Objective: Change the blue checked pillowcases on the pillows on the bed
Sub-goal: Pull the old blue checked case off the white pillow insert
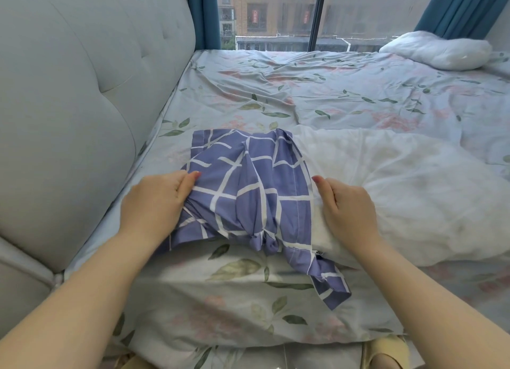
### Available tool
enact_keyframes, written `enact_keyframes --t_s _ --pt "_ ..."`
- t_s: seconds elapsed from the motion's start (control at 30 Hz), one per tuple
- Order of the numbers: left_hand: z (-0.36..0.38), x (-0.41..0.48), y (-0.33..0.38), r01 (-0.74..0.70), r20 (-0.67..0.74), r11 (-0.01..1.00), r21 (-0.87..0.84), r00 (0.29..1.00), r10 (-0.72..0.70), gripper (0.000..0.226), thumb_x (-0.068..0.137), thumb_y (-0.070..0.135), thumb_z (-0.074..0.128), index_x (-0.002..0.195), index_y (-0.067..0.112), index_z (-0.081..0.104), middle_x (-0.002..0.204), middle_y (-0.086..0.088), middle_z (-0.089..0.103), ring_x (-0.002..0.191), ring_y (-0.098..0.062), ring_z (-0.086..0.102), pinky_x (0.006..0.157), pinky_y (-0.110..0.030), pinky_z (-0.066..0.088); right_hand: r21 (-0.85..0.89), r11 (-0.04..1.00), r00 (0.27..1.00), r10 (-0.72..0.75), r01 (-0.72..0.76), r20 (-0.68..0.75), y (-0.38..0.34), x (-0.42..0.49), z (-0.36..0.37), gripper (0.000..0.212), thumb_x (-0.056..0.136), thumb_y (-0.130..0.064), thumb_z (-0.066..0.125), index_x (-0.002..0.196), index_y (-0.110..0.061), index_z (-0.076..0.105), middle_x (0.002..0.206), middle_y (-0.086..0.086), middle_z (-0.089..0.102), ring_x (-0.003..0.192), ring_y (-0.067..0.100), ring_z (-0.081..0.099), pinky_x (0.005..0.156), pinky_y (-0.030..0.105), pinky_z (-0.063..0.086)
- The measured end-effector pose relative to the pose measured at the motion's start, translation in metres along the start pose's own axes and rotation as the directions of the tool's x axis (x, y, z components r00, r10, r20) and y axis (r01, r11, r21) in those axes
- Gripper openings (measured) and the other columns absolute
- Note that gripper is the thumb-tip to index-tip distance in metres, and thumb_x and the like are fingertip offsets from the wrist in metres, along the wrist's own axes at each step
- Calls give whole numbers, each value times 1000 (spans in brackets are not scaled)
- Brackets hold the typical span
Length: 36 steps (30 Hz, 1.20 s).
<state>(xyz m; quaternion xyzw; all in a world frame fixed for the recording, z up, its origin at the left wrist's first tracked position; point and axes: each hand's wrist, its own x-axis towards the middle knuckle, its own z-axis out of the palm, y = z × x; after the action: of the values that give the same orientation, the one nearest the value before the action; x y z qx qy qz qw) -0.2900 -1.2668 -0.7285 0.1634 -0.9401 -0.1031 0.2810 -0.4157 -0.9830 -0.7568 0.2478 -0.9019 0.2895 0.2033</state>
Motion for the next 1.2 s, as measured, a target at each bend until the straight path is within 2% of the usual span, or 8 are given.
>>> enact_keyframes --t_s 0.1,0.23,0.4,0.47,0.57,0.73,0.93,1.2 --pt "-3 4 -11 137 119 989 47 983 -142 52 99 56 35 87 18 68 89 -12 67 86 -37 56 64 -38 41 3 1000 1000 8 -8 9 -1 0 0 56 93 -62 19 55 -22 24 44 -5 28 44 26 36 47 34 26" --pt "1 1 -6 177 190 984 1 966 -174 53 98 56 35 71 14 54 74 -3 59 80 -35 54 62 -39 42 9 1000 1000 10 -11 17 -1 -1 1 56 93 -62 18 55 -21 24 44 -4 29 43 21 33 46 32 21" --pt "-9 -20 44 -140 -88 979 -148 988 128 37 95 49 44 76 17 44 72 5 46 65 -20 42 53 -33 31 -8 1000 999 19 -19 30 0 -5 4 56 93 -62 17 55 -21 24 43 -5 28 42 20 31 46 31 21" --pt "-2 -31 59 -132 -47 975 -181 991 125 41 95 56 41 80 19 45 77 5 47 69 -19 44 55 -34 37 -15 1000 999 19 -19 31 0 -5 5 56 93 -62 16 55 -22 24 44 -5 28 42 20 31 46 31 20" --pt "22 -43 67 -95 -13 995 5 995 95 47 96 59 27 84 18 45 81 1 48 74 -23 45 62 -38 40 -25 999 999 26 -25 29 0 -5 6 56 93 -62 16 55 -22 23 44 -5 28 43 21 32 46 31 19" --pt "47 -36 63 -187 -64 967 170 978 200 55 106 49 21 69 16 44 61 -2 44 56 -25 43 54 -33 28 -22 1000 999 18 -18 30 0 -7 5 56 93 -62 16 56 -21 24 44 -4 29 44 24 35 46 32 20" --pt "38 -29 59 -266 -123 964 16 956 266 59 104 55 12 62 19 33 45 0 38 36 -24 36 40 -23 23 -6 1000 999 5 -5 35 2 -7 5 56 93 -62 16 56 -21 24 43 -4 28 43 22 33 45 32 19" --pt "15 -24 56 -290 -75 954 -75 956 284 59 102 60 9 66 19 34 43 4 31 38 -26 32 37 -32 34 49 999 1000 19 -20 14 1 -2 1 52 93 -61 19 55 -26 22 43 -6 27 44 18 31 46 32 20"
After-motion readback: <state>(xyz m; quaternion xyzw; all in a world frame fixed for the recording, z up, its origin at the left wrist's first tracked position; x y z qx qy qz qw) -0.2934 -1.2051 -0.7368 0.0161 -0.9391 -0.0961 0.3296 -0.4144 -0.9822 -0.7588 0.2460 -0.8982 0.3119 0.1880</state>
